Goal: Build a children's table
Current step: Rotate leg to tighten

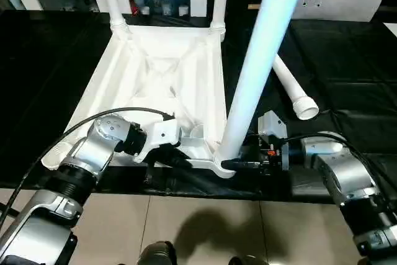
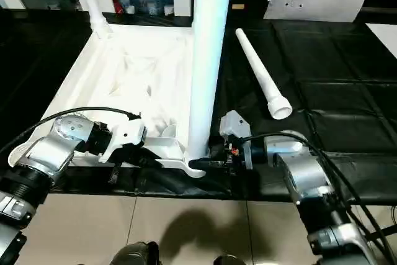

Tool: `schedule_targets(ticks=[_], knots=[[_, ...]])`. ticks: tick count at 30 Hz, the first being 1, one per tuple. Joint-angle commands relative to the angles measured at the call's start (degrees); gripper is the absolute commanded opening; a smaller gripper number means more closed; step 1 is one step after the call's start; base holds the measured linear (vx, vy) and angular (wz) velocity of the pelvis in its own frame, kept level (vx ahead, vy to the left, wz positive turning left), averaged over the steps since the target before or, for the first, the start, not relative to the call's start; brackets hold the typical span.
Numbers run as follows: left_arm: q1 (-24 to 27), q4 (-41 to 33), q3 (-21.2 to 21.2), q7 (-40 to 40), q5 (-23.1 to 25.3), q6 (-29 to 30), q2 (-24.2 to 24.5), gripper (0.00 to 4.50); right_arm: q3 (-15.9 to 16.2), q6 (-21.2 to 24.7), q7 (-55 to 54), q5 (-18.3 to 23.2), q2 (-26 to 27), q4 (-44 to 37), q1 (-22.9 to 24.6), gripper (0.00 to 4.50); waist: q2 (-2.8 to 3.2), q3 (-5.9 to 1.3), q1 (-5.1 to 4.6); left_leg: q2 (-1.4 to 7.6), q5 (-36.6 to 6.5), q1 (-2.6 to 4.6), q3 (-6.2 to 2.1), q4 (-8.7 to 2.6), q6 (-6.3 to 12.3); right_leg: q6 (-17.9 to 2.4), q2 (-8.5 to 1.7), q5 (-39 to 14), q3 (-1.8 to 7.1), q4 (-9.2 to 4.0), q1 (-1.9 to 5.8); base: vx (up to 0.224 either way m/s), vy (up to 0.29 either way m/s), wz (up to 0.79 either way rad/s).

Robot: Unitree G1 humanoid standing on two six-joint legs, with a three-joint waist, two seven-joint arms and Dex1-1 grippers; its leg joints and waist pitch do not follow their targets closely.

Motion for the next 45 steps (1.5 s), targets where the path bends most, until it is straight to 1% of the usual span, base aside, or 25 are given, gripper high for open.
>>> schedule_targets(ticks=[1,3,4,6,7,9,11,14,16,17,21,22,26,27,30,31,33,34,35,36,37,39,40,43,45], knots=[[0.16,-2.9,0.17,3.9,-0.68,3.97,-2.68,0.0,4.0,4.42,-4.71,-0.01,3.58,-4.15,2.91,2.48,-0.48,-3.86,-0.1,4.08,-10.88,1.35,-1.2,-3.39,4.84,-15.78,-4.79,-5.08,2.95,-3.81,2.07,0.0,0.0,0.0],[0.2,-3.8,0.5,6.27,-0.39,5.62,-3.72,0.0,4.28,6.31,-9.3,-0.98,5.93,-5.55,4.03,2.42,-0.34,-3.12,-0.35,3.94,-15.06,1.52,-1.32,-3.99,2.72,-14.15,-4.95,-12.66,3.16,-4.63,1.67,0.0,0.0,0.0],[0.1,-4.73,1.07,9.03,-0.36,8.33,-5.23,0.0,4.12,8.5,-14.18,-1.64,9.03,-6.13,4.59,2.41,-0.44,-2.63,-0.55,3.76,-18.51,1.61,-1.49,-4.29,1.0,-12.53,-5.19,-19.5,3.24,-5.31,1.57,0.0,0.0,0.0],[-0.14,-6.23,2.3,12.43,-1.59,11.81,-8.05,0.0,4.07,10.85,-19.7,-2.04,13.5,-7.02,5.33,2.41,-0.46,-2.37,-1.01,3.78,-22.9,1.96,-2.06,-4.61,-1.71,-10.14,-5.54,-27.89,3.28,-5.87,1.21,0.0,0.0,0.0],[-0.33,-6.9,2.87,14.16,-2.02,13.37,-9.51,0.0,3.96,11.91,-22.63,-2.77,15.78,-7.03,5.4,2.4,-0.64,-2.31,-1.5,3.73,-24.06,1.85,-2.31,-4.96,-2.82,-8.74,-5.5,-30.26,3.21,-6.07,1.2,0.0,0.0,0.0],[-0.51,-7.6,3.21,16.09,-2.03,14.97,-11.08,0.0,3.64,13.59,-26.27,-3.58,18.49,-6.71,5.25,2.4,-0.37,-2.25,-2.12,3.66,-25.6,1.75,-2.65,-5.2,-3.49,-7.46,-5.46,-31.37,3.11,-6.27,1.12,0.0,0.0,0.0],[-0.74,-8.19,3.36,19.39,-1.24,16.71,-13.21,0.0,2.79,15.78,-31.91,-3.96,22.24,-5.77,4.53,2.4,-0.49,-2.1,-2.44,3.63,-27.92,2.14,-2.68,-5.25,-3.78,-6.57,-5.44,-32.61,3.28,-6.77,0.47,0.0,0.0,0.0],[-1.17,-8.14,3.87,27.13,0.54,19.51,-18.31,0.0,2.11,15.82,-40.08,-5.74,28.24,-1.13,1.38,2.4,-0.43,-1.88,-3.19,3.38,-29.68,2.32,-2.95,-5.23,-4.26,-5.66,-5.58,-34.95,3.28,-7.2,0.24,0.0,0.0,0.0],[-1.14,-8.37,4.02,28.62,0.91,20.51,-19.31,0.0,1.79,15.97,-41.93,-6.39,29.51,-0.32,0.74,2.4,-0.36,-1.83,-3.58,3.31,-30.64,2.51,-3.06,-5.31,-4.44,-5.0,-5.52,-35.56,3.15,-7.45,0.05,0.0,0.0,0.0],[-1.28,-8.25,4.9,32.19,1.58,21.41,-21.19,0.0,0.29,16.82,-45.65,-7.2,31.98,1.67,-0.79,2.4,-0.31,-2.03,-3.64,3.31,-30.06,2.44,-3.04,-5.5,-4.18,-4.77,-5.43,-34.04,3.13,-7.51,0.32,0.0,0.0,0.0],[-1.0,-9.06,4.42,32.57,2.54,21.46,-20.48,0.0,-1.85,15.34,-46.46,-7.09,32.8,2.46,-0.79,2.4,-0.2,-2.14,-3.69,3.34,-28.67,2.43,-2.71,-5.82,-3.22,-5.26,-5.13,-28.19,3.51,-7.49,0.2,0.0,0.0,0.0],[-0.61,-9.55,4.11,31.77,3.02,21.28,-19.51,0.0,-2.9,14.43,-46.7,-7.19,32.32,2.02,-0.43,3.1,-0.13,-2.26,-3.65,3.39,-27.45,2.24,-2.59,-5.89,-2.94,-5.74,-5.03,-25.63,3.6,-7.25,0.35,0.0,0.0,0.0],[0.11,-10.41,4.24,30.04,3.41,21.2,-17.82,0.0,-4.74,13.02,-45.81,-6.49,30.68,1.3,0.06,3.23,-0.21,-2.34,-3.42,3.41,-25.44,2.24,-2.19,-5.82,-2.17,-7.02,-4.99,-21.49,3.73,-6.95,0.49,0.0,0.0,0.0],[0.83,-11.0,4.52,28.03,3.08,20.2,-16.29,0.0,-5.41,11.31,-43.37,-6.41,28.22,0.3,0.55,3.53,-0.22,-2.34,-3.4,3.44,-24.86,2.1,-2.13,-5.81,-1.86,-7.25,-5.02,-21.13,3.74,-6.92,0.59,0.0,0.0,0.0],[1.74,-11.48,4.74,25.68,2.09,18.37,-14.79,0.0,-6.41,10.41,-40.18,-5.18,25.61,-1.47,1.14,3.66,-0.25,-2.48,-3.29,3.49,-23.67,1.97,-2.02,-5.68,-0.99,-7.38,-5.05,-20.4,3.78,-6.95,0.86,0.0,0.0,0.0],[2.42,-11.63,4.93,23.91,1.4,17.0,-13.72,0.0,-7.2,10.48,-37.22,-3.75,23.65,-3.3,1.63,3.81,-0.38,-2.8,-3.08,3.46,-20.57,1.71,-1.85,-5.43,0.05,-8.1,-5.04,-17.28,3.77,-6.67,1.24,0.0,0.0,0.0],[2.69,-11.62,4.96,23.05,1.2,16.29,-13.14,0.0,-7.42,10.5,-35.67,-3.17,22.59,-4.24,1.91,4.05,-0.36,-3.32,-2.95,3.52,-16.27,1.63,-1.52,-4.99,1.62,-9.82,-4.78,-10.98,3.7,-5.99,1.43,0.0,0.0,0.0],[2.95,-11.1,4.67,21.66,1.42,15.07,-11.77,0.0,-6.85,10.16,-32.0,-2.5,19.9,-6.11,2.59,4.05,-0.37,-3.45,-2.9,3.43,-14.78,1.54,-1.39,-4.84,2.24,-10.26,-4.66,-9.07,3.6,-5.85,1.47,0.0,0.0,0.0],[3.22,-10.5,4.14,19.82,1.78,13.16,-10.1,0.0,-5.77,9.12,-28.04,-2.28,16.64,-7.99,3.37,4.16,-0.55,-3.84,-2.73,3.23,-10.7,1.11,-1.3,-4.25,3.83,-11.29,-4.67,-3.78,3.44,-5.22,1.98,0.0,0.0,0.0],[3.22,-10.5,4.14,19.82,1.78,13.16,-10.1,0.0,-5.77,9.12,-28.04,-2.28,16.64,-7.99,3.37,4.28,-0.51,-4.03,-2.64,3.14,-8.41,0.8,-1.28,-3.98,4.75,-11.69,-4.66,-0.56,3.35,-4.81,2.22,0.0,0.0,0.0],[3.38,-10.22,3.89,17.85,1.63,12.23,-8.84,0.0,-5.17,8.5,-25.09,-2.13,14.11,-9.06,3.85,4.4,-0.36,-3.98,-2.42,3.06,-5.14,0.69,-1.0,-3.49,6.87,-13.3,-4.41,5.73,3.17,-4.25,1.98,0.0,0.0,0.0],[3.5,-10.13,3.84,16.09,1.27,11.53,-7.95,0.0,-4.77,8.01,-22.68,-2.12,12.16,-9.6,4.15,4.47,-0.45,-3.95,-2.03,3.03,-5.53,0.65,-0.92,-3.29,7.4,-13.9,-4.49,5.7,3.09,-4.12,2.03,0.0,0.0,0.0],[3.55,-9.93,3.9,12.99,0.31,10.63,-6.7,0.0,-4.13,6.94,-18.42,-2.21,8.83,-9.58,4.15,4.47,-0.36,-3.9,-1.9,3.1,-5.85,0.68,-0.93,-3.34,7.34,-13.97,-4.51,4.67,3.0,-4.22,2.04,0.0,0.0,0.0],[3.21,-9.25,2.72,6.95,-0.71,8.67,-4.02,0.0,-2.77,3.56,-10.3,-2.63,3.62,-7.15,2.52,4.47,-0.14,-3.64,-1.36,3.63,-8.9,1.07,-0.99,-3.51,6.11,-14.11,-4.22,-1.53,2.87,-4.46,1.71,0.0,0.0,0.0],[3.12,-9.11,2.59,6.55,-0.72,8.5,-3.82,0.0,-2.71,3.3,-9.59,-2.53,3.3,-6.85,2.3,4.47,0.0,-3.53,-1.34,3.88,-10.63,1.24,-1.05,-3.66,5.41,-14.35,-4.22,-3.55,2.89,-4.59,1.42,0.0,0.0,0.0]])
